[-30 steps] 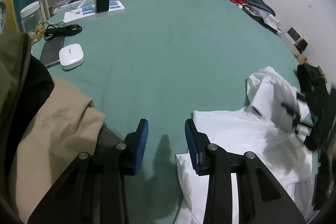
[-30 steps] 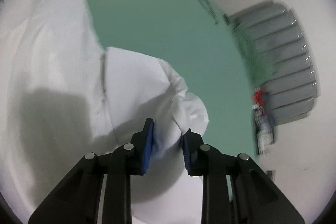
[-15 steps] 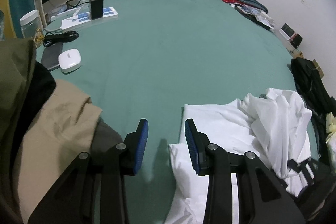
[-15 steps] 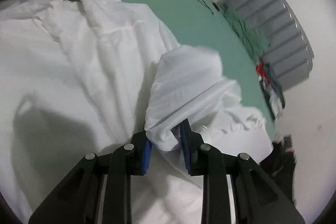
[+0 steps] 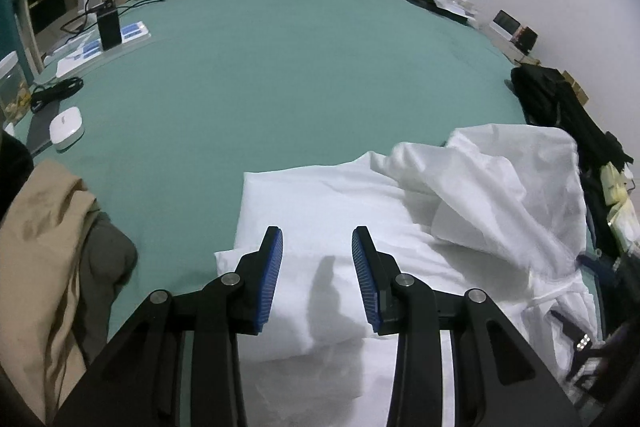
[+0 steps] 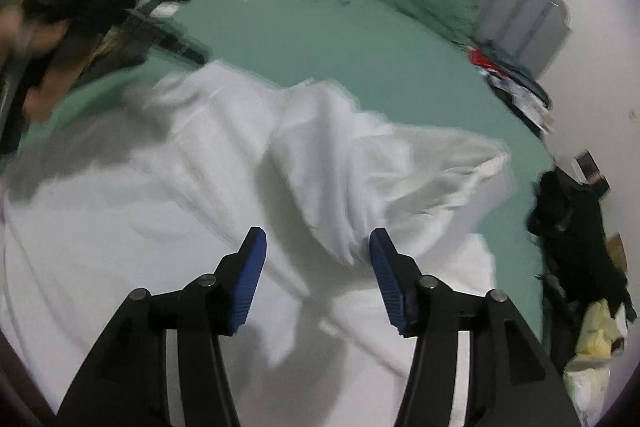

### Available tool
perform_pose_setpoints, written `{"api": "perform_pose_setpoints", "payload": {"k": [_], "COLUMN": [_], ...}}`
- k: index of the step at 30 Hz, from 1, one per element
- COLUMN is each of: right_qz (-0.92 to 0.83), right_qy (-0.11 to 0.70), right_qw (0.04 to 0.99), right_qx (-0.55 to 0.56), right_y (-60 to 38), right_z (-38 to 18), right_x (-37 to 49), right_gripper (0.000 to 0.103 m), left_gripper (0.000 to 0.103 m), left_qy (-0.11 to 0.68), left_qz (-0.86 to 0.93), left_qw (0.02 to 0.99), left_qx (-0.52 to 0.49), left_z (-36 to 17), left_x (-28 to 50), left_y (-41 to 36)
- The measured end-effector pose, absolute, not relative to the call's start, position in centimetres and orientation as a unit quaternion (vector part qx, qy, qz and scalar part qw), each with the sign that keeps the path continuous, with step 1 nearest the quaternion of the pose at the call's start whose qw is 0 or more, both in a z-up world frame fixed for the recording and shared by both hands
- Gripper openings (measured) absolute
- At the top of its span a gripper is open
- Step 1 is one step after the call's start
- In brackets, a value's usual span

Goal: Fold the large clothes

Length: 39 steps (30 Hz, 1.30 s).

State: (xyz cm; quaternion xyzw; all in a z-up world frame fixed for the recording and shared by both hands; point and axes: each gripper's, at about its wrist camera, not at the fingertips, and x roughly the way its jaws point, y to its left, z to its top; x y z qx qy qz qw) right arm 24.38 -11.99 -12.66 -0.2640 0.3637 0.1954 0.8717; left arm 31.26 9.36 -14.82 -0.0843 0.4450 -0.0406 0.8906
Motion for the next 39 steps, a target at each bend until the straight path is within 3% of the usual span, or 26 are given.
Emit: {"api": "perform_pose_setpoints", "payload": {"k": [8,10,15,21,22,23,24,25,33,39], "right_qz": [0.115,0.159,0.350,0.392,0.386,0.381,0.377,0.370,0.242,0.169], "right_qy": [0.355,0.359,0.407,0.467,0.459,0.447,0.433,0.432,0.231,0.240], "right_qw": [0.909,0.898,0.777,0.611,0.594,0.583,0.565,0.556,0.702,0.767], "right_qx": [-0.184,-0.198,-0.330,-0.504,-0.536,-0.561,-0.593,-0.606,-0.629,-0.571], "right_y": [-15.3,-14.8,-11.0,-9.5,-9.6,-9.6,-9.6,-9.5,-5.7,-4.3], "right_z": [-7.0,-6.5,-7.2,-12.7,-13.8,-14.6,-15.9,-16.8,-15.8,-19.6], "right_x": [32.7,35.3,37.9,36.2,35.9,35.4,34.8,34.5,31.4,29.1], "right_gripper": [0.055,0.068,0.075,0.075,0.073,0.064,0.022,0.007,0.005,0.005], "left_gripper": [0.038,0.038,0.038,0.038,0.038,0.038,0.038,0.038,0.038,0.038], "left_qy": [0.445,0.449,0.453,0.451,0.449,0.447,0.446,0.445,0.431,0.424], "left_qz": [-0.031,-0.026,-0.016,0.001,0.006,0.010,0.013,0.017,0.030,0.026], "left_qw": [0.890,0.888,0.885,0.885,0.886,0.886,0.887,0.887,0.891,0.894], "left_qx": [-0.093,-0.094,-0.104,-0.116,-0.117,-0.119,-0.121,-0.124,-0.136,-0.138], "left_z": [-14.8,-15.1,-15.2,-14.6,-14.5,-14.4,-14.2,-14.1,-13.4,-13.2], "left_x": [31.6,31.8,32.4,32.9,32.8,32.8,32.8,32.8,32.2,32.1], "left_y": [9.8,10.1,11.4,13.4,13.7,14.1,14.5,14.8,16.1,15.7]}}
